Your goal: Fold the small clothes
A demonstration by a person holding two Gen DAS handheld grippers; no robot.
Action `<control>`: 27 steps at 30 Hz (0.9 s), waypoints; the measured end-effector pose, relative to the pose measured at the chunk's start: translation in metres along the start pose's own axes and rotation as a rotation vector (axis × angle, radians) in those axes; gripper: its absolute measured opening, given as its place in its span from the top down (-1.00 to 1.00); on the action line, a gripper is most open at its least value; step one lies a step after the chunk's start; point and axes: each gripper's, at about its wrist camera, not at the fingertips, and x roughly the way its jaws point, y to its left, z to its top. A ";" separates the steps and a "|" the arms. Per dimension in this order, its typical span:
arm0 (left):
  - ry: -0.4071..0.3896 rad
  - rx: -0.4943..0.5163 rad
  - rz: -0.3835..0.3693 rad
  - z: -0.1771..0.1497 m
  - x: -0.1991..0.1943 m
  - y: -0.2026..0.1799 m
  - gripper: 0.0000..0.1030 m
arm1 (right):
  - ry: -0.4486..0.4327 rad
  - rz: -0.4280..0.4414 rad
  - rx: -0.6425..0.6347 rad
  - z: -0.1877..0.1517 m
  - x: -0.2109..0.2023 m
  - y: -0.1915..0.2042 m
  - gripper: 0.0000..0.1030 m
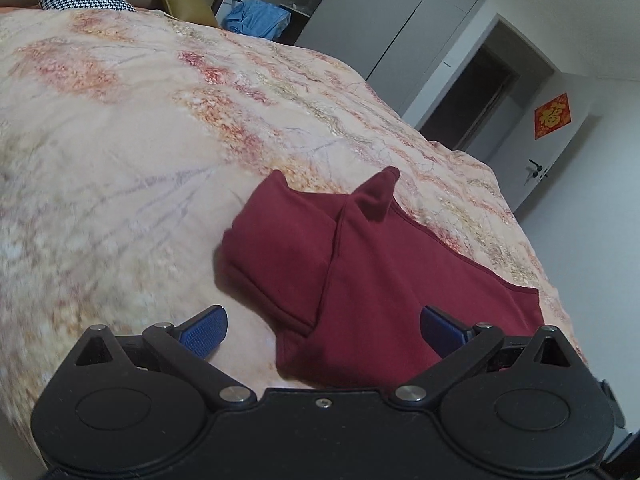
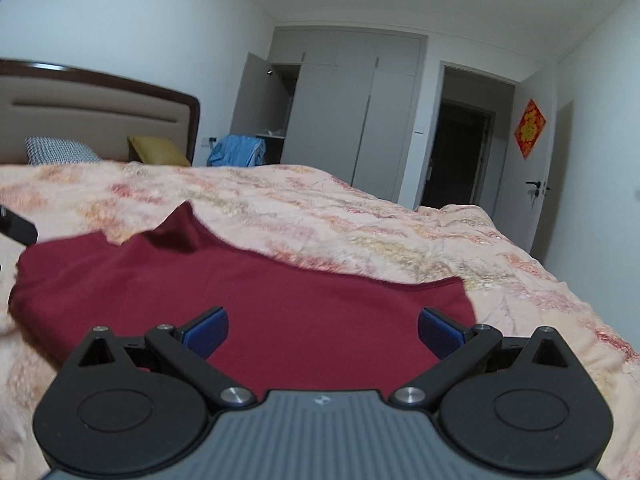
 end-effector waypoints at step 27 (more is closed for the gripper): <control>0.043 -0.108 -0.202 -0.035 0.036 -0.024 -0.99 | 0.049 0.004 0.014 -0.042 0.011 0.006 -1.00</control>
